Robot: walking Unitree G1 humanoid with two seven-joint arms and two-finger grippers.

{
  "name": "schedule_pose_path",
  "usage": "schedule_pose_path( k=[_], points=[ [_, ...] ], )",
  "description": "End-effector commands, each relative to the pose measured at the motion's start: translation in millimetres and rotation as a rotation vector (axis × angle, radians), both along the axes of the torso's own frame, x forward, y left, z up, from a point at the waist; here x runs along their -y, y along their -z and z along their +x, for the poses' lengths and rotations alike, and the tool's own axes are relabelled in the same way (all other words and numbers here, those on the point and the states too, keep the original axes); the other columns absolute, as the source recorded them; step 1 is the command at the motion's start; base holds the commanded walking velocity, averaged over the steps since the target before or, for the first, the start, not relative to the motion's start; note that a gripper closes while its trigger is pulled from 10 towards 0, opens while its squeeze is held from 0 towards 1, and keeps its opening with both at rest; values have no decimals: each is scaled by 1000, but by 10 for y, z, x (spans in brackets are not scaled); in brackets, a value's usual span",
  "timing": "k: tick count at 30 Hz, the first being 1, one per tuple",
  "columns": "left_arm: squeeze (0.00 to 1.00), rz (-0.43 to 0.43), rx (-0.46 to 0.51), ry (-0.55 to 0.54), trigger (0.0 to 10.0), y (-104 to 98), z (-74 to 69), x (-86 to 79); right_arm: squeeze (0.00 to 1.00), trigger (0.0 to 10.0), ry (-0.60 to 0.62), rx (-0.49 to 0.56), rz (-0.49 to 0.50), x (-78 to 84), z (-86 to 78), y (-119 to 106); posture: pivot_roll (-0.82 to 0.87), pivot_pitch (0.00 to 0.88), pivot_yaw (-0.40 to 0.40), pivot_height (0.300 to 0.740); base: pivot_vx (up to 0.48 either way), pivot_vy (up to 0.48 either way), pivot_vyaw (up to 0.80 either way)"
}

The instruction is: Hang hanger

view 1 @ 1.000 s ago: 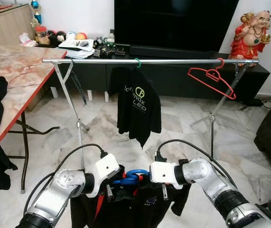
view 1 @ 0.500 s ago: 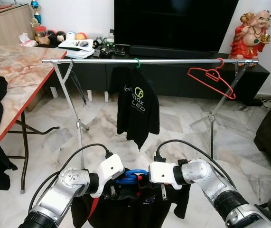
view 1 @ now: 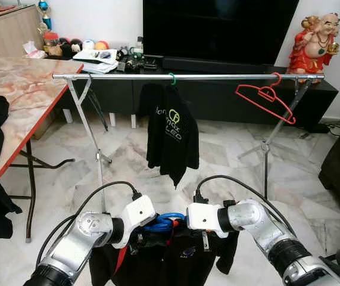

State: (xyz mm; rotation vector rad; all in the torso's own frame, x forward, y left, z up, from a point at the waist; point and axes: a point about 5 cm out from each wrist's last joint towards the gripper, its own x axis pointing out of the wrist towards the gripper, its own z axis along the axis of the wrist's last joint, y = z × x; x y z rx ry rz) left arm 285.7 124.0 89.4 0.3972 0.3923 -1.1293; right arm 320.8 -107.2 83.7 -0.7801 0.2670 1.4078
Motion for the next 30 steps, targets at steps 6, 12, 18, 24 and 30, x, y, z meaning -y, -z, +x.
schedule_pose_path(
  k=[6, 12, 18, 24, 30],
  points=[
    [0, 36, 4, 20, 0, 28, 2, 13, 0, 0, 21, 44, 47, -9, 64, -121, 72, 0, -85, 740, 0, 0, 0],
    [0, 35, 5, 19, 0, 33, 4, 15, 0, 0, 24, 46, 46, -8, 68, -122, 71, 0, -83, 740, 0, 0, 0],
    [0, 31, 4, 23, 0, 36, -1, 27, 0, 0, 29, 49, 44, -2, 69, -117, 70, 0, -79, 740, 0, 0, 0],
    [0, 31, 0, 34, 0, 44, -13, 38, 0, 0, 36, 51, 44, -2, 71, -113, 68, 0, -74, 740, 0, 0, 0],
    [0, 29, -1, 39, 0, 52, -20, 52, 1000, 10000, 53, 49, 34, 6, 79, -96, 67, 0, -70, 740, 0, 0, 0]
  ],
)
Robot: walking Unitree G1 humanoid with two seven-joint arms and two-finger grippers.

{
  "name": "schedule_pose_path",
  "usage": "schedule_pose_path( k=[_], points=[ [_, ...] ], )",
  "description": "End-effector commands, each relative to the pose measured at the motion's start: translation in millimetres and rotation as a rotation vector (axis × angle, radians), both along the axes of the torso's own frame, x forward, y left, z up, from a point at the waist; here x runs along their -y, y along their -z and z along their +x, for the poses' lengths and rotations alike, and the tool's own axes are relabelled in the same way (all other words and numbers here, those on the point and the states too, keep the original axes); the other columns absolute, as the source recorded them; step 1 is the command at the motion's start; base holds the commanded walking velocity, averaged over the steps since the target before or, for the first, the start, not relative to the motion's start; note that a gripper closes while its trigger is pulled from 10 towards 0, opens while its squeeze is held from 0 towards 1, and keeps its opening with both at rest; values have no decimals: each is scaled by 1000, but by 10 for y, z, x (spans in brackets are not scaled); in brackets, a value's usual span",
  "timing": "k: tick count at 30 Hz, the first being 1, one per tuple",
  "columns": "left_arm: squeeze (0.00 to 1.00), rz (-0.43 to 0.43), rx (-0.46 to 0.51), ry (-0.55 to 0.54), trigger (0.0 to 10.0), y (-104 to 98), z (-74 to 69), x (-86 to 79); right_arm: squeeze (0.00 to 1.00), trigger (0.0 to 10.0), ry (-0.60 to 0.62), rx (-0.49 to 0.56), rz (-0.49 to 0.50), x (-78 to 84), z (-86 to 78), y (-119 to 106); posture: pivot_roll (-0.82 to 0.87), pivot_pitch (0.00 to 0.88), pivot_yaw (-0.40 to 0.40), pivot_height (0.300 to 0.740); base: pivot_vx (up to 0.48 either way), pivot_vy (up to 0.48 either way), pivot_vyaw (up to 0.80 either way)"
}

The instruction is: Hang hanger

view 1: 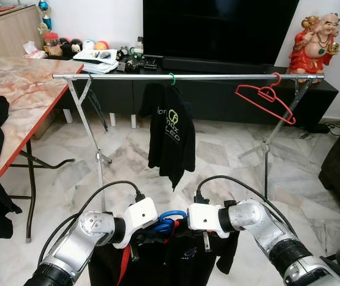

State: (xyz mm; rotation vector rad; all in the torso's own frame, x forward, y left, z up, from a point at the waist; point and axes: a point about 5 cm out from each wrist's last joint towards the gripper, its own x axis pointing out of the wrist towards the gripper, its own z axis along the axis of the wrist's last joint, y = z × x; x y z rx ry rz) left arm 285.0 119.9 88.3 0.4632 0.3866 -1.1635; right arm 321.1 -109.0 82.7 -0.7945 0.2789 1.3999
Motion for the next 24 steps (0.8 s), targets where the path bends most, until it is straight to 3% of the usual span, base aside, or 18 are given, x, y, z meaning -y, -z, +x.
schedule_pose_path(
  k=[1, 15, 20, 21, 22, 23, 24],
  points=[
    [0, -14, -28, -10, 0, 44, -14, 12, 1000, 10000, 37, 39, 51, -14, 66, -99, 67, 0, -70, 740, 0, 0, 0],
    [0, -14, -5, -104, 0, 82, 48, -85, 1000, 10000, -54, -28, -32, 87, -25, -45, 66, 0, -84, 740, 0, 0, 0],
    [0, -12, 8, -162, 0, 108, 76, -155, 1000, 10000, -45, -5, -69, 171, 6, -84, 64, 0, -85, 740, 0, 0, 0],
    [0, -9, 14, -176, 0, 115, 83, -176, 929, 10000, -37, 4, -74, 193, 19, -101, 62, 0, -84, 740, 0, 0, 0],
    [0, -7, 15, -194, 0, 127, 89, -202, 671, 10000, -26, 14, -76, 219, 35, -124, 61, 0, -83, 740, 0, 0, 0],
    [0, 1, 20, -213, 0, 146, 90, -241, 24, 10000, 0, 32, -69, 261, 65, -168, 59, 0, -83, 740, 0, 0, 0],
    [0, 1, 20, -213, 0, 146, 90, -241, 24, 10000, 0, 32, -69, 261, 65, -168, 59, 0, -83, 740, 0, 0, 0]
  ],
)
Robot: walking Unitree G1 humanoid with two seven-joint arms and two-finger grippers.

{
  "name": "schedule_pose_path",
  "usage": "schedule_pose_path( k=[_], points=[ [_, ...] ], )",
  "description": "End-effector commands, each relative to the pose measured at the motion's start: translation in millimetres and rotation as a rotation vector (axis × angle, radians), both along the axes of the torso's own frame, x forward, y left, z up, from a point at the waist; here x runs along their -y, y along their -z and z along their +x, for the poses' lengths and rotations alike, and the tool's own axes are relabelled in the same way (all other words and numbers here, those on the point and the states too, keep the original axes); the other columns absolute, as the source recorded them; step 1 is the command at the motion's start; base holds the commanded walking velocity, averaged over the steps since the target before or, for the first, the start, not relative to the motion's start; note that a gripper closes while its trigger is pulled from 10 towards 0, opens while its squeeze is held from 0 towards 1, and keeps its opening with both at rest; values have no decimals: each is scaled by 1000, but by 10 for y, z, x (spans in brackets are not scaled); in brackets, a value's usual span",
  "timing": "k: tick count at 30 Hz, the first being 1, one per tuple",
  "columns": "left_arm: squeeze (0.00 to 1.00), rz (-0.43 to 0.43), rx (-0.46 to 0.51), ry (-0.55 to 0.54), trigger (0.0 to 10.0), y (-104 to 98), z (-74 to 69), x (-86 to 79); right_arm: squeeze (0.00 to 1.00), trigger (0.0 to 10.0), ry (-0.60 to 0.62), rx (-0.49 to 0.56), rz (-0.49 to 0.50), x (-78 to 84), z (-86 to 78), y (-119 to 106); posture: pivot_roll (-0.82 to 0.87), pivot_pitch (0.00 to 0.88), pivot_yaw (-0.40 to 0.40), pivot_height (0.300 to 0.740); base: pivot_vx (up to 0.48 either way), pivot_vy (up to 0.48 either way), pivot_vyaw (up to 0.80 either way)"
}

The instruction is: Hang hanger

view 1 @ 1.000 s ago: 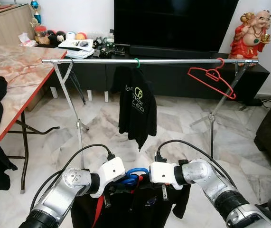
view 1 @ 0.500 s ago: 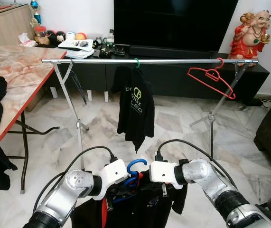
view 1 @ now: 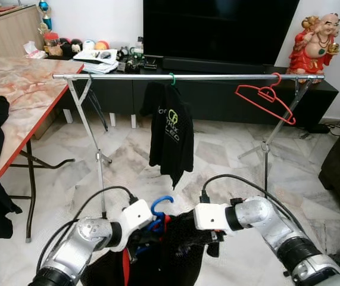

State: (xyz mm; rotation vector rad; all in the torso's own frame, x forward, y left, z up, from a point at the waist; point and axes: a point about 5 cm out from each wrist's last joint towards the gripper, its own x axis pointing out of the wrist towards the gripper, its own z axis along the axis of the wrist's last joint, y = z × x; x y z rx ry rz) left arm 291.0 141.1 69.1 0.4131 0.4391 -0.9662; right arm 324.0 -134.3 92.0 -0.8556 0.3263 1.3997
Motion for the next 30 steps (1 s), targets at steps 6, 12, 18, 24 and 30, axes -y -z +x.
schedule_pose_path(
  k=[6, 12, 18, 24, 30],
  points=[
    [0, 4, 97, -175, 0, 7, 57, -213, 0, 10000, 251, 103, 147, 281, 170, -237, 51, 0, -70, 740, 0, 0, 0],
    [0, 35, 201, -367, 0, 36, 108, -380, 0, 10000, 618, 154, 473, 537, 284, -354, 33, 0, -54, 740, 0, 0, 0],
    [0, -21, 302, -632, 10000, 36, 85, -615, 0, 10000, 1271, 91, 671, 1050, 103, 148, 29, 0, -30, 740, 0, 0, 0],
    [0, -82, 351, -721, 10000, 28, -24, -713, 0, 10000, 1567, -62, 549, 1181, -348, 770, 27, 0, -15, 740, 0, 0, 0],
    [0, -140, 376, -811, 10000, 62, -201, -801, 0, 10000, 1670, -156, 377, 1039, -766, 1225, 41, 0, 0, 740, 0, 0, 0]
  ],
)
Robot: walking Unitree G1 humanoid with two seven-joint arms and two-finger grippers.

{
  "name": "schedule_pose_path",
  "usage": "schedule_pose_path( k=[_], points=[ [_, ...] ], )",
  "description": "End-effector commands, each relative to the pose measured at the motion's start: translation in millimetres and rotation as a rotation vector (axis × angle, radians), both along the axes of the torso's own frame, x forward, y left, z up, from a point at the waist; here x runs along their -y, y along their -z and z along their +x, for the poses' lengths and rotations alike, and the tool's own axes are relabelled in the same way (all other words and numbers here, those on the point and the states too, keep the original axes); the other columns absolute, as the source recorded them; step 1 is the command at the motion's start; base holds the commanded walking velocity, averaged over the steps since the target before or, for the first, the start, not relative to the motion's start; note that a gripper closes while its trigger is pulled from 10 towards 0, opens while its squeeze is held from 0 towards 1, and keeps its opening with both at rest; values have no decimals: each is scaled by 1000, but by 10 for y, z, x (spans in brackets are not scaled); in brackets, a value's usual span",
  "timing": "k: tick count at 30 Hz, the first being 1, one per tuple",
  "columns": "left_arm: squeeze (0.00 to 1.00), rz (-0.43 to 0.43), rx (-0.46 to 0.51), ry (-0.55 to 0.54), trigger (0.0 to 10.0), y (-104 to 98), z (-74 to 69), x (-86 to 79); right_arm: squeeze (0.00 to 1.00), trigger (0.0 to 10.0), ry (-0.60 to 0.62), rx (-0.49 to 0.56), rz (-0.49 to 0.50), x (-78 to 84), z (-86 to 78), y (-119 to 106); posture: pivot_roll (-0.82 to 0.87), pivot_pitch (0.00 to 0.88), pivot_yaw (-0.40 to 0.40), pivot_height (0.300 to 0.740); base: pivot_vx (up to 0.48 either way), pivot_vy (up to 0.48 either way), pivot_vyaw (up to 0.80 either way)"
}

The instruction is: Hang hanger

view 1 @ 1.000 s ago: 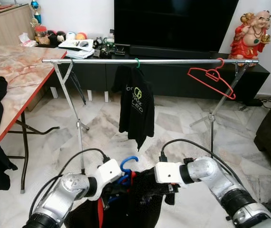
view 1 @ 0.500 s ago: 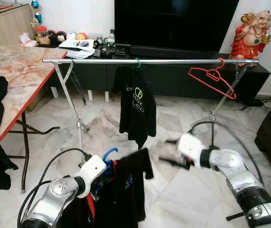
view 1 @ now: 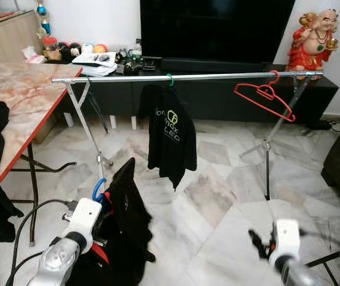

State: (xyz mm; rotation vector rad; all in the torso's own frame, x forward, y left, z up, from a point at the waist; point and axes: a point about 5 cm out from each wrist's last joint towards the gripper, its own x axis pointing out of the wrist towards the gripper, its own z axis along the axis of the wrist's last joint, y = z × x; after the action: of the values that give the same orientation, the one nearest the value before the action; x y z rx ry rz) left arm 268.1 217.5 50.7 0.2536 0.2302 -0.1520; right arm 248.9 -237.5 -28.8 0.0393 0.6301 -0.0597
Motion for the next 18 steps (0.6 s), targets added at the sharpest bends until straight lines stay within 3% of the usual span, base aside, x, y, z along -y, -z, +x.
schedule_pose_path(
  k=[1, 7, 9, 11, 18],
  points=[
    [0, -24, 80, -56, 10000, -102, -45, -72, 0, 10000, 58, -68, -5, -33, -150, 135, 51, 0, 5, 740, 0, 0, 0],
    [0, -33, 56, -138, 10000, -10, -315, -169, 0, 10000, 181, -206, 52, -136, -530, 411, 60, 0, 14, 740, 0, 0, 0],
    [0, -31, 44, -147, 10000, 10, -376, -187, 0, 10000, 177, -236, 49, -163, -595, 454, 63, 0, 16, 740, 0, 0, 0],
    [0, -42, 15, -157, 10000, 58, -530, -205, 0, 10000, 157, -281, 50, -224, -708, 524, 73, 0, 19, 740, 0, 0, 0],
    [0, -41, -20, -148, 10000, 119, -732, -223, 0, 10000, 160, -296, 59, -182, -786, 550, 73, 0, 15, 740, 0, 0, 0]
  ],
)
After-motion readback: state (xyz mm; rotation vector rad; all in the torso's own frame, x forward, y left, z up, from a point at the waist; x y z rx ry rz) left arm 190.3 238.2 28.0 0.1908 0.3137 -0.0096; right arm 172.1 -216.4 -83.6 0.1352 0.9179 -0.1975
